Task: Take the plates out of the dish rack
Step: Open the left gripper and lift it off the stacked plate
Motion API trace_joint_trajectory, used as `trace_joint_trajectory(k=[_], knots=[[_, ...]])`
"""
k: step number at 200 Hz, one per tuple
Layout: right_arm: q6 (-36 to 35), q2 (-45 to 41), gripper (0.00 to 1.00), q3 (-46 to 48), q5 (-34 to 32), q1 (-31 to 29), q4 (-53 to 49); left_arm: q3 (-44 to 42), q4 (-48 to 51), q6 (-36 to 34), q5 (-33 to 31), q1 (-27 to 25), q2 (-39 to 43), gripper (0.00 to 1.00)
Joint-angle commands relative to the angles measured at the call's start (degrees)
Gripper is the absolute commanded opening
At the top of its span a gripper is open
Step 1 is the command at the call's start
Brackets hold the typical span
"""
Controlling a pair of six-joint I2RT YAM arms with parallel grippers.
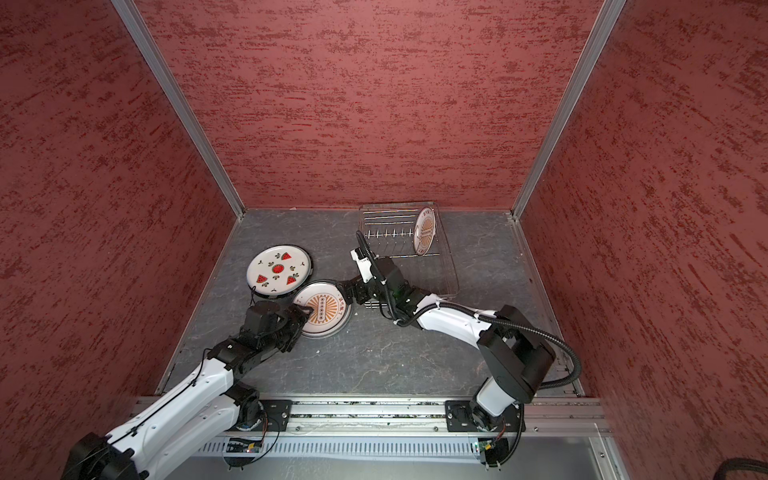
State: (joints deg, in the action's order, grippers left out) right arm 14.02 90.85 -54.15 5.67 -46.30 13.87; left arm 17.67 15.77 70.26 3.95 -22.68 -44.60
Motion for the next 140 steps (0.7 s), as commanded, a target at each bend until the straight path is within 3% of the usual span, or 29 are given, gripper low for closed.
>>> trace_joint_trajectory(k=[1,21,31,88,140], knots=[[-0.94,-1.62,0.99,0.86,-1.94,-0.28,0.24,0.88,2.27,-0.08,-1.16,-0.04,0.88,0.86],[-0.45,-2.41,0.99,1.49,-2.36,-0.28,0.98,1.14,3.88,-0.09,-1.89,-0.02,2.7,0.9],[-0.14,-2.85,0.99,1.76,-3.01,-0.28,1.2,1.09,4.72,-0.08,-2.63,-0.02,3.94,1.0],[0.21,-5.51,0.99,3.2,-5.65,-0.28,1.25,1.81,8.06,-0.27,-3.82,0.61,7.5,1.0],[1.42,-11.35,0.99,3.81,-17.72,1.56,-0.97,6.02,4.96,-5.67,-3.98,-0.66,9.7,0.99]])
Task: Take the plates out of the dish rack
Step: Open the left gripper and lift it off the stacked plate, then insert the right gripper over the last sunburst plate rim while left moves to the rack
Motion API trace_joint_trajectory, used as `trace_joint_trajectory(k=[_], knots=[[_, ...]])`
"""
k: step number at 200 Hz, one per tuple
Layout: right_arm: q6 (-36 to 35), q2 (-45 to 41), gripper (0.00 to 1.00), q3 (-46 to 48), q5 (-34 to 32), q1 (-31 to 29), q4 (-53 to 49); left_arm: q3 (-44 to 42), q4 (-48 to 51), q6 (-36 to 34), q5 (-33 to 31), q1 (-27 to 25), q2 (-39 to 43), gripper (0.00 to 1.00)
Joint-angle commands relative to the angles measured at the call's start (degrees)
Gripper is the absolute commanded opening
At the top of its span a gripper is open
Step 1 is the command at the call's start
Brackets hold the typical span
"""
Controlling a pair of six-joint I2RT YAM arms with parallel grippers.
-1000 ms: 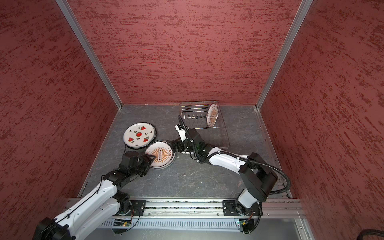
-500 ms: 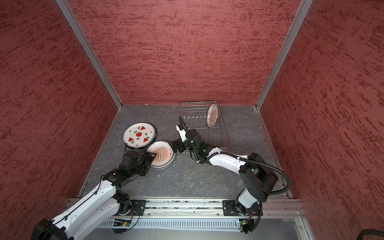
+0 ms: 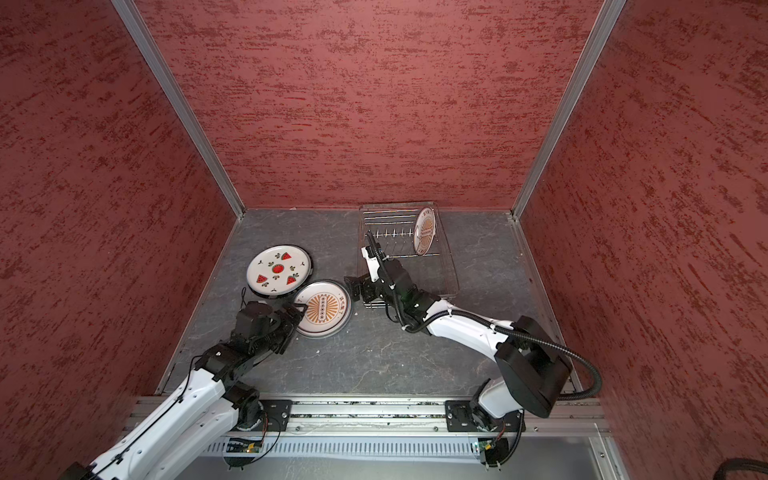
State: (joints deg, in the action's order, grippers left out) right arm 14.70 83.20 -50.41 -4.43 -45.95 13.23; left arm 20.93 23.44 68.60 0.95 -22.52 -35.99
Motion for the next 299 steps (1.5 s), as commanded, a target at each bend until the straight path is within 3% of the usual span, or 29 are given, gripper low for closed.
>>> trace_joint_trajectory(k=[1,74,118,150,183,226,245,281,299], knots=[[0.76,-3.81,0.99,0.06,-7.66,1.3,-0.33,2.87,-2.97,-4.18,-0.97,-0.88,1.09,1.0],[2.35,-5.23,0.99,-6.54,-8.13,13.78,-6.08,8.78,-24.46,-18.06,3.23,-8.26,-6.74,1.0],[4.81,2.11,0.99,-16.97,-8.72,23.72,-13.77,13.98,-43.15,-27.13,16.68,-11.29,-18.75,1.0],[4.51,9.41,0.99,-24.12,-10.52,27.0,-16.48,22.48,-43.17,-30.14,16.27,-13.83,-28.45,0.99],[3.68,17.29,0.91,-31.76,-12.93,27.76,-20.1,28.4,-44.04,-30.95,17.93,-15.13,-37.02,1.0],[1.34,22.74,0.68,-36.57,-18.8,27.85,-22.76,30.68,-47.17,-29.96,18.06,-15.62,-43.73,0.99],[0.34,23.52,0.52,-37.21,-20.47,27.94,-23.26,30.99,-47.87,-29.85,17.29,-15.95,-45.69,0.99],[-1.14,24.65,0.5,-37.81,-21.48,27.98,-23.35,32.19,-48.32,-29.85,17.02,-16.15,-48.5,0.99],[-1.25,26.41,0.44,-39.15,-22.0,28.18,-23.78,32.54,-48.88,-29.65,17.06,-16.15,-49.56,0.99]])
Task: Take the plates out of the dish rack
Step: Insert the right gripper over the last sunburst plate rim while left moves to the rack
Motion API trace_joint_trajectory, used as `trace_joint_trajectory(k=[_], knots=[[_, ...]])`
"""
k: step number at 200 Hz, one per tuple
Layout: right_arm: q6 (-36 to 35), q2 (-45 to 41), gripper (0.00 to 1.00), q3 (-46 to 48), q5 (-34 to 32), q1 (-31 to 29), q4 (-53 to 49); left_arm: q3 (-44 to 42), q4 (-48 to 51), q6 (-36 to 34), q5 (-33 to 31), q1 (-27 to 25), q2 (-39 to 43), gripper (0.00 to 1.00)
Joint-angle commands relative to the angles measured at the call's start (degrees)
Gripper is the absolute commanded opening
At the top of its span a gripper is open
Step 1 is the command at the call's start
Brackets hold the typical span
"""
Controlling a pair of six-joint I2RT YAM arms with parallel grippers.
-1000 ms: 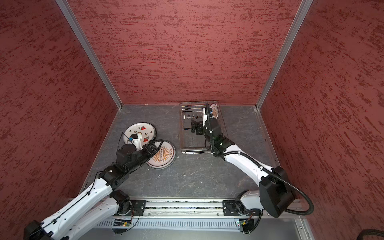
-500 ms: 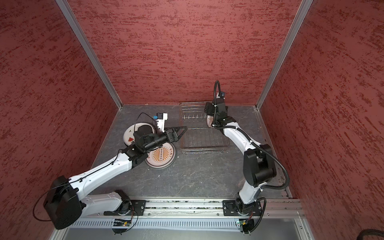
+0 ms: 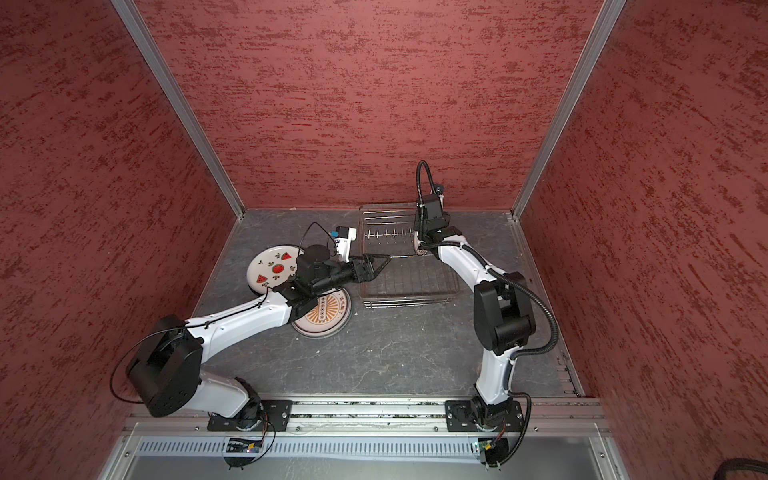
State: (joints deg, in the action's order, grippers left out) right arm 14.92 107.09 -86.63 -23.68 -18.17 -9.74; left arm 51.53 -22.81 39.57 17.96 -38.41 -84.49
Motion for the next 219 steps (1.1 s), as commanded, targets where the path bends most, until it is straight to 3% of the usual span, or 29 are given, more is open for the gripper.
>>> trace_joint_trajectory(k=[1,45,117,176,219], knots=[[-1.47,2.6,0.44,-3.07,-2.62,0.41,-0.85,1.93,-2.7,-0.63,0.06,-0.26,-1.13,1.0],[-1.68,6.36,0.27,-6.18,-3.63,0.5,-2.65,2.11,-3.54,-0.02,0.05,-0.17,-2.95,1.0],[-2.33,7.38,0.29,-5.66,-6.01,0.51,-1.6,2.58,-6.19,1.05,0.94,-0.08,-5.78,0.99],[-2.31,8.62,0.17,-6.27,-7.56,0.55,-1.58,2.41,-6.95,1.71,0.94,0.27,-6.52,1.0],[-2.53,8.6,0.16,-5.75,-9.02,0.51,-0.94,2.13,-6.97,1.94,0.85,0.6,-6.42,0.99]])
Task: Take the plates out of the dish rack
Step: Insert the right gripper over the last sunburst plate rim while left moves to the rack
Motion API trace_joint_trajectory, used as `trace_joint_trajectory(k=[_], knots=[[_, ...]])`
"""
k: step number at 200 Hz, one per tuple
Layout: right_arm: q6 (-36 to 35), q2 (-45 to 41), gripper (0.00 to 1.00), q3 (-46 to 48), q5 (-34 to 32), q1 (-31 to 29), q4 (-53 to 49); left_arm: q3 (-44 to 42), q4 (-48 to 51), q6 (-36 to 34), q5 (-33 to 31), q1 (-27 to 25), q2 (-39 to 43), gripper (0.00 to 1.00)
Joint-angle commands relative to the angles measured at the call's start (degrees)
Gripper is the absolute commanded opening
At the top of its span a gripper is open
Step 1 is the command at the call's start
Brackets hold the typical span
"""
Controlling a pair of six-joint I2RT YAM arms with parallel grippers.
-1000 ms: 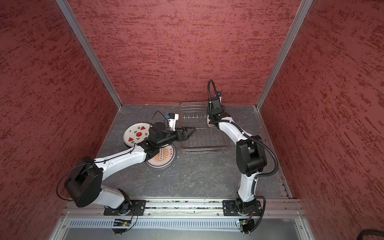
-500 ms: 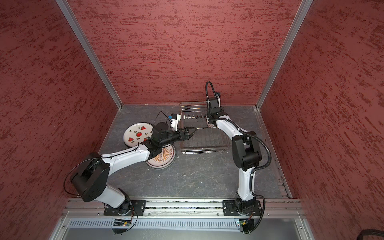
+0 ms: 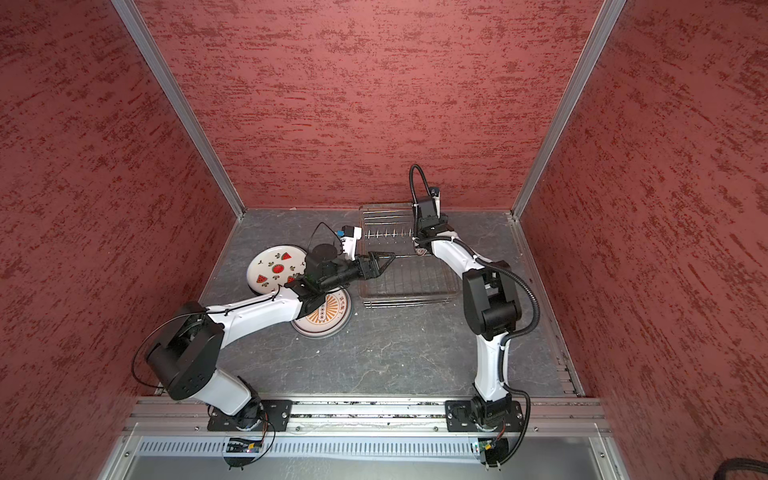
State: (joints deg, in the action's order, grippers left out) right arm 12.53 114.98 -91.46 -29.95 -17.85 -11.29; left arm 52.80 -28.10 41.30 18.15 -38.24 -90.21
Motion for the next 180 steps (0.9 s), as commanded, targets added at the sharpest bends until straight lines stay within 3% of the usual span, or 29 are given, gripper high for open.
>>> trace_joint_trajectory(k=[1,78,114,180], knots=[[-0.1,0.66,0.16,-0.92,-2.75,0.18,0.67,0.84,-1.64,0.25,0.66,0.43,-0.68,1.0],[-0.19,-0.37,0.13,0.91,-1.67,0.22,2.0,1.35,-2.53,0.93,1.62,0.74,-1.55,1.0],[-0.29,-1.03,0.06,1.76,-2.03,0.18,2.94,1.28,-2.64,1.1,0.88,0.62,-1.53,1.0],[-1.69,-5.12,0.0,4.33,-7.57,-1.04,5.77,0.83,-2.12,0.89,0.24,0.62,-0.65,1.0]])
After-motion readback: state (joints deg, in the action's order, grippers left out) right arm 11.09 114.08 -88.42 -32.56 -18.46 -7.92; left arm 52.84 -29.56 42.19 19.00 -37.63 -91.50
